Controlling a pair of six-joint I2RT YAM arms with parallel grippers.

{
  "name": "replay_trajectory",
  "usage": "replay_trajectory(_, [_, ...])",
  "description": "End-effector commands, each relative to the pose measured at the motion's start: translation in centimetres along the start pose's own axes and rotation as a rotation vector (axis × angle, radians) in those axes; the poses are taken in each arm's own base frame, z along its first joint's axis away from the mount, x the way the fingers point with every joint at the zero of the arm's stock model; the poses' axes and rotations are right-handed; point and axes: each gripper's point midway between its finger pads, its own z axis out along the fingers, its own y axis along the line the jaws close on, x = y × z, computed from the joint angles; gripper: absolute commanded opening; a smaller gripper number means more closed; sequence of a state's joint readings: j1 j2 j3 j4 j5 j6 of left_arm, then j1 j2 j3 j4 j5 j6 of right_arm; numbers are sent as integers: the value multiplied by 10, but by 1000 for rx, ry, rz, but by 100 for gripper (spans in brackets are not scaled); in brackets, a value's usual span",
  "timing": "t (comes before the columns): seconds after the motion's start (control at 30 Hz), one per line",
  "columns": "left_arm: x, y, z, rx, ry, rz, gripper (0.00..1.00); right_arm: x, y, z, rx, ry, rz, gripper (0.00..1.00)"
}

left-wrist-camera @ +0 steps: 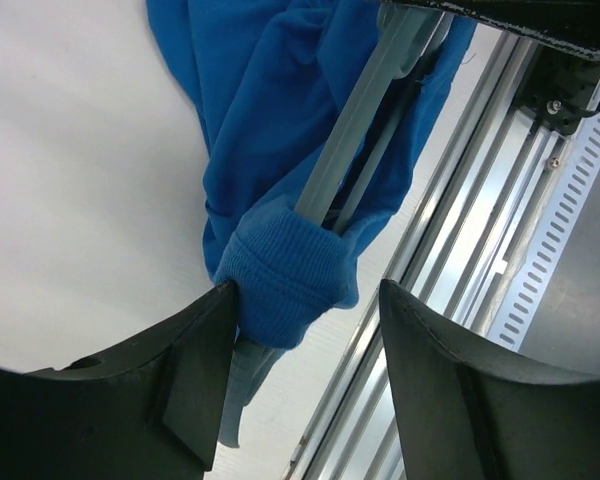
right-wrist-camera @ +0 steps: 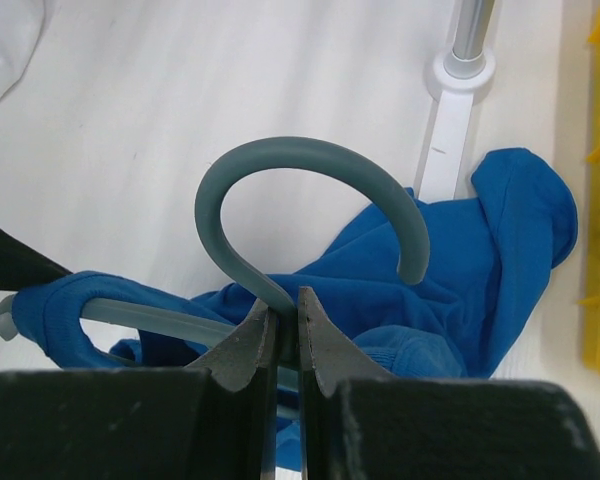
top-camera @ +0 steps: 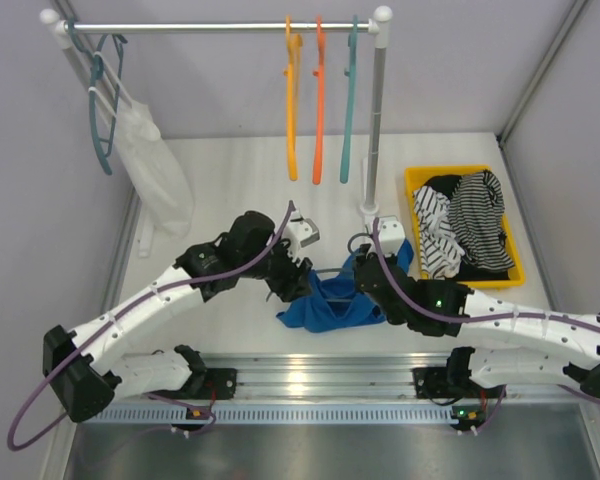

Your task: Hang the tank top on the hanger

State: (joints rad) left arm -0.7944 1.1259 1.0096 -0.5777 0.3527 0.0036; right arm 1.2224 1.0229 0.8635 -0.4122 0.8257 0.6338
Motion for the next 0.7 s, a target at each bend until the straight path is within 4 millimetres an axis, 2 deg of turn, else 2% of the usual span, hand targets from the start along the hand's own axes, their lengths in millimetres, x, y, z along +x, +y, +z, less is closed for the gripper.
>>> replay_trajectory(0.0, [-16,-7,8,63,-80,44,63,-17,10,-8,-41,-42,42,0])
replay_trajectory(0.1, [-16,-10,9,80,-98,37,59,-19,11,-8,-46,-43,45,0])
replay_trajectory(0.13, [-15,-12,10,91,-102,39,54,-18,11,-8,-47,-42,44,0])
replay_trajectory(0.23, [-14,-17,10,118,-119,9,48,-19,13,-8,-51,-40,42,0])
replay_trajectory(0.47, [-5,-27,6,161,-142,-15,23,-21,19,-9,-74,-35,47,0])
replay_trajectory(0.5, [-5,-29,5,169,-144,-18,23,-23,20,-9,-78,-37,50,0])
replay_trajectory(0.57, [-2,-34,5,195,-143,-21,29,-25,23,-10,-88,-36,48,0])
replay_trajectory(0.6, [-2,-34,5,200,-143,-24,36,-26,25,-11,-95,-38,53,0])
replay_trajectory(0.67, [3,-36,7,209,-130,-27,38,-27,26,-11,-102,-37,55,0])
